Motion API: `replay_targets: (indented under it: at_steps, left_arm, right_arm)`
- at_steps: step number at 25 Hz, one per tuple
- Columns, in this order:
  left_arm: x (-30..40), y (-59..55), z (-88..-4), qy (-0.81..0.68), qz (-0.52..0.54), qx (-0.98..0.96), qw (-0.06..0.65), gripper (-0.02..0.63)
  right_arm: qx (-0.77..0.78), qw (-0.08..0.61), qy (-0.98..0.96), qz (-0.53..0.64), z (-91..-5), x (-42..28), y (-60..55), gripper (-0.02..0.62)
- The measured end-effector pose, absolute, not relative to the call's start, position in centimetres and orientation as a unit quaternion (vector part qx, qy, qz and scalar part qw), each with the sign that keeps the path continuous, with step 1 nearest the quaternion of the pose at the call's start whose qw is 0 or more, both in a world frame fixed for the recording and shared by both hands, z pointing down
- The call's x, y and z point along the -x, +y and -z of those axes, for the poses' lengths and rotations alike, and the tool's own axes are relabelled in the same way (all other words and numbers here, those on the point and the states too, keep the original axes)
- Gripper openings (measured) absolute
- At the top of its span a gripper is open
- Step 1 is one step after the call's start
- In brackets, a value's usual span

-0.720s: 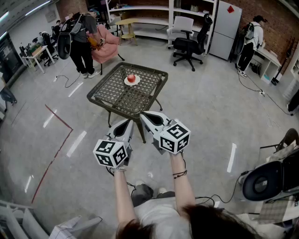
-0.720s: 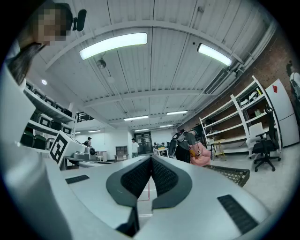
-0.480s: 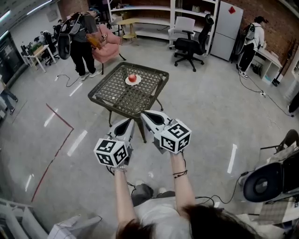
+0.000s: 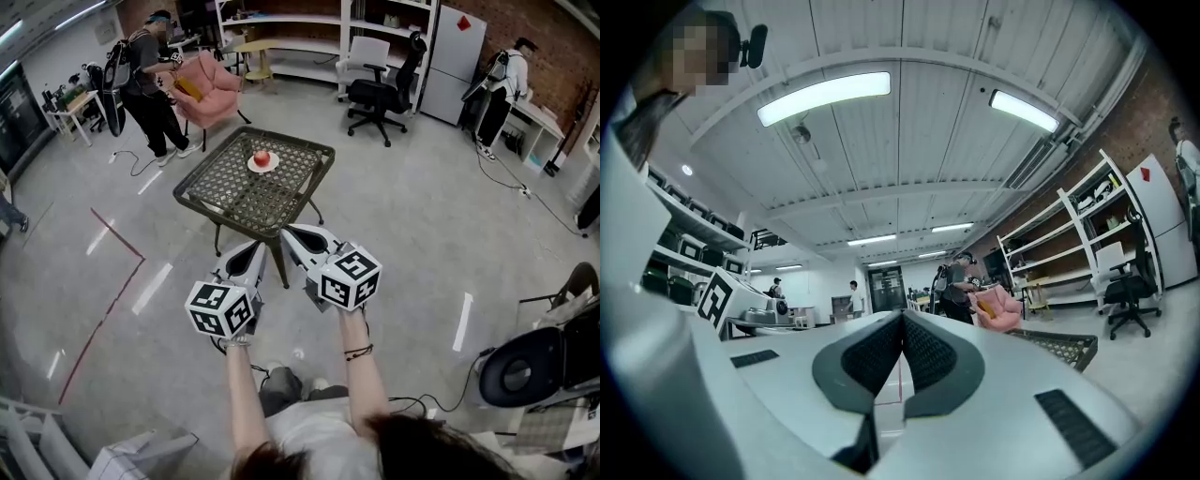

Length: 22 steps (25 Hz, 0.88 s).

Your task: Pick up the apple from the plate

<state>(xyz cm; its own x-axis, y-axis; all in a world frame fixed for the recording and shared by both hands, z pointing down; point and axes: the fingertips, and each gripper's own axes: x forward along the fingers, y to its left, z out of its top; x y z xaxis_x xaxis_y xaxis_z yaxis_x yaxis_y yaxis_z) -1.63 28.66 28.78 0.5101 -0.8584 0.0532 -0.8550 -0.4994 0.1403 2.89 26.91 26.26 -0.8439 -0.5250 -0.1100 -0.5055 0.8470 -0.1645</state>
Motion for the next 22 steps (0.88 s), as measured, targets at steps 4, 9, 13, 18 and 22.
replay_targets:
  at_steps: [4, 9, 13, 18, 22]
  left_arm:
    - [1.1, 28.7, -29.2, -0.498, 0.009, -0.864, 0.075, 0.011]
    - [1.6, 28.0, -29.7, -0.498, 0.009, -0.863, 0.084, 0.011]
    - [2.7, 26.1, -30.0, -0.496, 0.009, -0.864, 0.091, 0.011]
    - [4.0, 22.6, -30.1, -0.489, 0.010, -0.867, 0.094, 0.011]
    - [4.9, 19.6, -30.2, -0.482, 0.010, -0.871, 0.097, 0.011]
  right_arm:
    - [0.273, 0.079, 0.956, 0.070, -26.3, -3.4, 26.5, 0.009]
    - [0.275, 0.081, 0.954, 0.081, -26.7, -3.3, 25.7, 0.009]
    - [0.276, 0.078, 0.954, 0.085, -27.0, -2.1, 23.9, 0.009]
    - [0.281, 0.070, 0.953, 0.088, -27.6, -0.5, 20.8, 0.009]
    - [0.288, 0.069, 0.951, 0.092, -28.0, 0.5, 18.1, 0.009]
